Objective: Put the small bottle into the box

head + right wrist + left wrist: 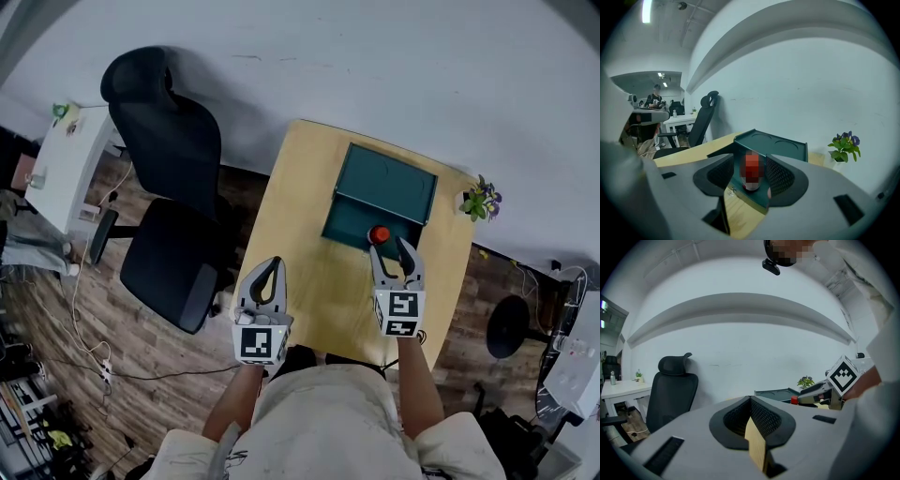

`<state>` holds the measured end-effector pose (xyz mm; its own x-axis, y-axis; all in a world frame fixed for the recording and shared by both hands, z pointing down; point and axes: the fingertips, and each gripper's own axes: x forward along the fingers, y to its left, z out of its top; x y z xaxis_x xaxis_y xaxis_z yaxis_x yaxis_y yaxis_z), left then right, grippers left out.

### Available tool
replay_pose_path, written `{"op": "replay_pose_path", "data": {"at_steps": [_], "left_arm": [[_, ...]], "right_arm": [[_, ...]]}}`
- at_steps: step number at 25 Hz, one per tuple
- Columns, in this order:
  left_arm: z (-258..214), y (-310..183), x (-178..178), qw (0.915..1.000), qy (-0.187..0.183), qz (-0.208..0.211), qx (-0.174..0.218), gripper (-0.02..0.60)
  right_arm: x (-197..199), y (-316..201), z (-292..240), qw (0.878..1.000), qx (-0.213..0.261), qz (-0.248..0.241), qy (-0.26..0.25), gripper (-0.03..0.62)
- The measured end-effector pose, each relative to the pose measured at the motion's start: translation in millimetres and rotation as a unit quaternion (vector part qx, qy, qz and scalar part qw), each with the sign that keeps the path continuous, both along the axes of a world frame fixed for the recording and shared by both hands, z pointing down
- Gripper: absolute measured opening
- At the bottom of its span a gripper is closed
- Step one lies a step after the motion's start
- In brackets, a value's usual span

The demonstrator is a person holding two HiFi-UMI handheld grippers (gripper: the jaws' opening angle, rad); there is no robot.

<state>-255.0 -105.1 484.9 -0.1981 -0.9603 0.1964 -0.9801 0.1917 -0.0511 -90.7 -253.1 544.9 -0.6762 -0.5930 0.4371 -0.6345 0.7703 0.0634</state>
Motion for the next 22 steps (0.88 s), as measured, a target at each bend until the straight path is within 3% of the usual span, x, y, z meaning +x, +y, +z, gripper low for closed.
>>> {"op": "replay_pose_path", "data": {"at_steps": [8, 22], "left_arm": [[-11.1, 18.2, 7.8, 0.9995, 0.009, 0.021, 0.021, 0.006], [-32.2, 10.2, 55.4, 0.9908, 0.003, 0.125, 0.051, 0.006]], "right_arm": [[18.3, 31.9, -17.6, 1.000, 0.013, 0.027, 0.000, 0.225], [91.1, 80.3, -52.0, 0.991, 0.048, 0.125, -0.017, 0.225]]}}
